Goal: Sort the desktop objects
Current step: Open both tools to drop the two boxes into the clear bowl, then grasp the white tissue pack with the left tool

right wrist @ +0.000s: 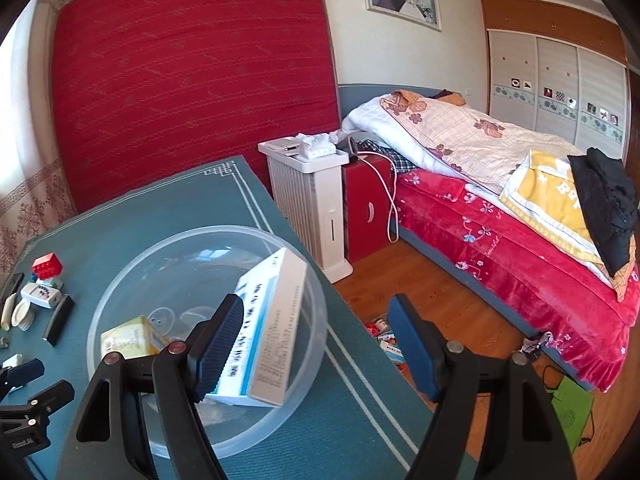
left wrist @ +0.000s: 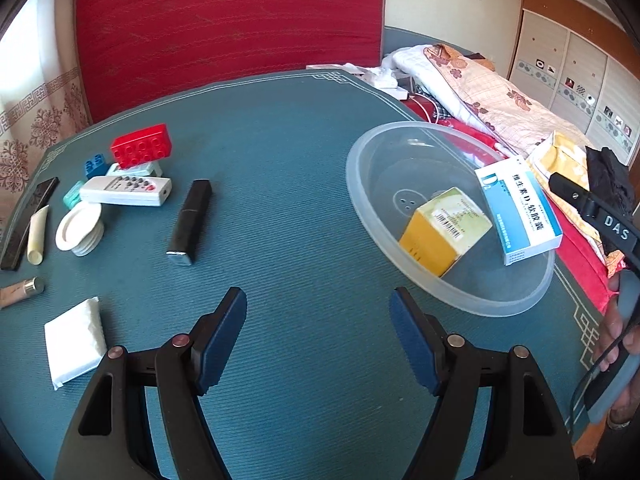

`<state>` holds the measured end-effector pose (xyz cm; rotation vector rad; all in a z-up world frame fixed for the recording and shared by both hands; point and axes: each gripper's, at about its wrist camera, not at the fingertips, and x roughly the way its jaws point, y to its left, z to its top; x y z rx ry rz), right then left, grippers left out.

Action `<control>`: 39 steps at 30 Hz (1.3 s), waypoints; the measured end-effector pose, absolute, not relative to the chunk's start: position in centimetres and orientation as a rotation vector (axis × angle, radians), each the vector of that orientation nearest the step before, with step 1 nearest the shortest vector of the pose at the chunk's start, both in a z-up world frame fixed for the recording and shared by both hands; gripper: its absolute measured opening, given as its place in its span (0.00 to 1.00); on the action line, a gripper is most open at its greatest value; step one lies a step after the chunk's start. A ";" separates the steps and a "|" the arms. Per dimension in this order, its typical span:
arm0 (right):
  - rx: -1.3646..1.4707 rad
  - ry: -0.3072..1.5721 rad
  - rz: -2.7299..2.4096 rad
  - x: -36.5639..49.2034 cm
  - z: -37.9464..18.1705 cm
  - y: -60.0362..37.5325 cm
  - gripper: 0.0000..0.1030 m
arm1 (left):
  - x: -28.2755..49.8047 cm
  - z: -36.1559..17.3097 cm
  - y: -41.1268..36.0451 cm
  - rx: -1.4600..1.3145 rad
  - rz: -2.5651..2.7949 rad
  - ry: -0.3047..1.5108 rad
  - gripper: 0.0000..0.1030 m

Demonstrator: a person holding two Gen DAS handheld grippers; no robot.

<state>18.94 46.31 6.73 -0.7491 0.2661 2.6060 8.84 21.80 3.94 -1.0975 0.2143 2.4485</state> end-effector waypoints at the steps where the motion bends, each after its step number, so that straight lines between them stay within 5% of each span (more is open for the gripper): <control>1: -0.745 0.260 2.619 19.0 6.9 45.9 0.76 | 8.8 3.9 21.4 -1.100 2.455 0.208 0.75; 18: -0.780 0.271 2.791 18.9 7.3 39.4 0.79 | 7.3 4.2 13.6 -1.137 2.589 0.050 0.75; 28: -0.790 0.338 2.863 18.0 7.0 36.3 0.99 | 6.1 4.3 7.5 -1.128 2.774 -0.025 0.78; 39: -0.799 0.288 2.912 16.8 7.3 33.0 0.99 | 4.9 2.6 4.1 -1.185 2.845 -0.097 0.80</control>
